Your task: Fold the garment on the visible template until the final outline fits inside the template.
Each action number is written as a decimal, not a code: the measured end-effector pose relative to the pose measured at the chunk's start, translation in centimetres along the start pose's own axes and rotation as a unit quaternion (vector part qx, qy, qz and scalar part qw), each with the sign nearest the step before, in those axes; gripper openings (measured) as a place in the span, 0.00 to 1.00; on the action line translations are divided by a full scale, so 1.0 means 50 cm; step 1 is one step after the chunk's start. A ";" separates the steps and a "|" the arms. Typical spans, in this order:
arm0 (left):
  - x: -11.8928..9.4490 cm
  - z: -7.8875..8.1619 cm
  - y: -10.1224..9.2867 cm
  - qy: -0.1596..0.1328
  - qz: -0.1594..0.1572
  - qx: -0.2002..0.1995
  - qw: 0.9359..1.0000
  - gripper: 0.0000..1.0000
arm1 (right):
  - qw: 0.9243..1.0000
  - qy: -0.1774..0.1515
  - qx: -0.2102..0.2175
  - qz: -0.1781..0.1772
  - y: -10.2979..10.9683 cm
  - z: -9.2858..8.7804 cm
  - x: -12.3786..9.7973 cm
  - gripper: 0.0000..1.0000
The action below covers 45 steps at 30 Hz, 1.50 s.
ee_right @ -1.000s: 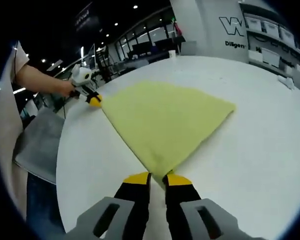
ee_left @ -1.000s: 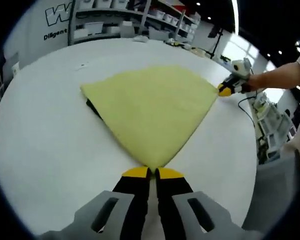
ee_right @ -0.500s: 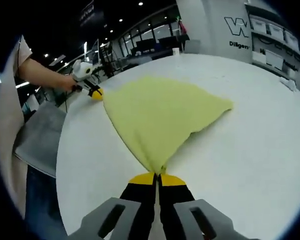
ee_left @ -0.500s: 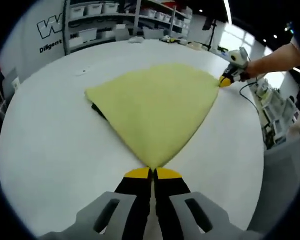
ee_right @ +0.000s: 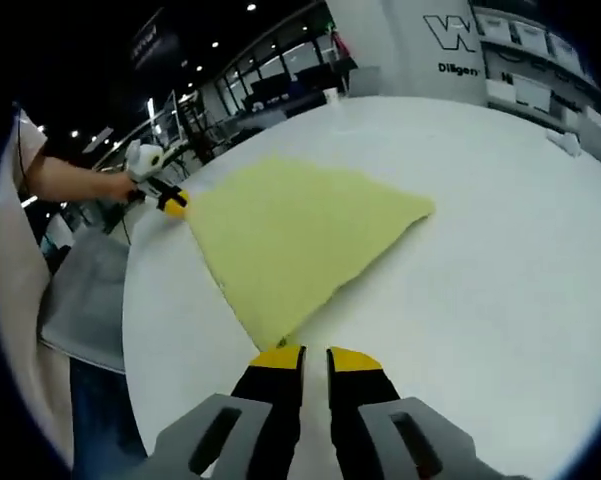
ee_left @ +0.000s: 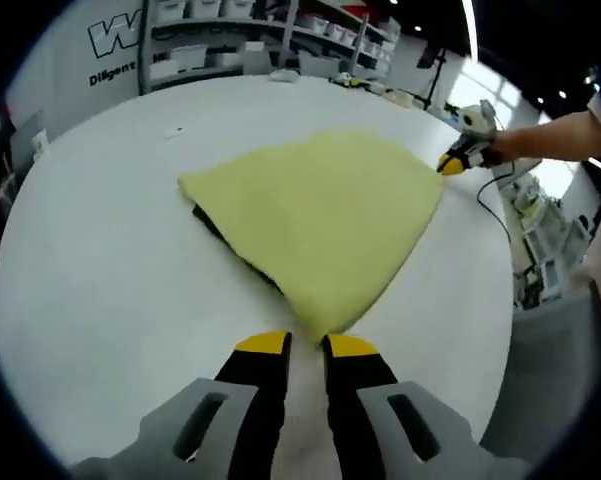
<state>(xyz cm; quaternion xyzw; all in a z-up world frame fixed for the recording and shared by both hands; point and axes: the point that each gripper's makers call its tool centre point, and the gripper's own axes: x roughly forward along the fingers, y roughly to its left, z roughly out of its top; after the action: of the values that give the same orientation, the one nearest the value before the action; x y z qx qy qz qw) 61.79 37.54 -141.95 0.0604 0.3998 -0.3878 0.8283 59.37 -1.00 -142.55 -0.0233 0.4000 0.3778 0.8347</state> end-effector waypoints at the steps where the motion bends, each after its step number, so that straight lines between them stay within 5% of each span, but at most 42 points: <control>1: 0.000 0.013 0.008 -0.009 0.003 -0.015 1.000 0.22 | 1.000 -0.002 0.000 -0.001 -0.002 0.006 0.004 0.08; 11: 0.071 0.092 0.058 -0.040 0.027 -0.131 0.990 0.47 | 0.997 -0.038 0.032 -0.061 -0.060 0.091 0.069 0.19; 15: 0.105 0.095 0.074 -0.025 0.052 -0.129 0.990 0.46 | 0.996 -0.033 0.038 -0.073 -0.069 0.101 0.099 0.22; 18: 0.117 0.094 0.084 -0.011 0.069 -0.126 0.990 0.32 | 0.995 -0.023 0.042 -0.089 -0.080 0.099 0.116 0.22; 24: 0.130 0.088 0.081 0.006 0.071 -0.114 0.991 0.07 | 0.995 -0.015 -0.010 -0.095 -0.077 0.104 0.121 0.00; 31: 0.123 0.091 0.095 -0.006 0.074 -0.111 0.991 0.06 | 0.995 -0.026 -0.010 -0.098 -0.086 0.104 0.112 0.00; 34: 0.125 0.091 0.092 -0.004 0.071 -0.131 0.989 0.08 | 0.992 -0.039 0.052 -0.106 -0.100 0.108 0.111 0.02; 36: 0.120 0.091 0.105 -0.004 0.085 -0.123 0.989 0.17 | 0.989 -0.052 0.066 -0.119 -0.121 0.116 0.102 0.13; 40: 0.125 0.131 0.125 -0.039 0.080 -0.166 0.982 0.30 | 0.987 -0.061 0.087 -0.120 -0.137 0.134 0.106 0.11; 45: 0.146 0.163 0.146 -0.046 0.089 -0.191 0.976 0.29 | 0.984 -0.061 0.107 -0.131 -0.154 0.158 0.129 0.12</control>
<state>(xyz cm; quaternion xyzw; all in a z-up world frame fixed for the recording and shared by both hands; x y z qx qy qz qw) 74.64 34.89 -143.17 -0.0818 0.4213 -0.2311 0.8732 72.06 0.15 -143.66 0.0367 0.3794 0.2211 0.8977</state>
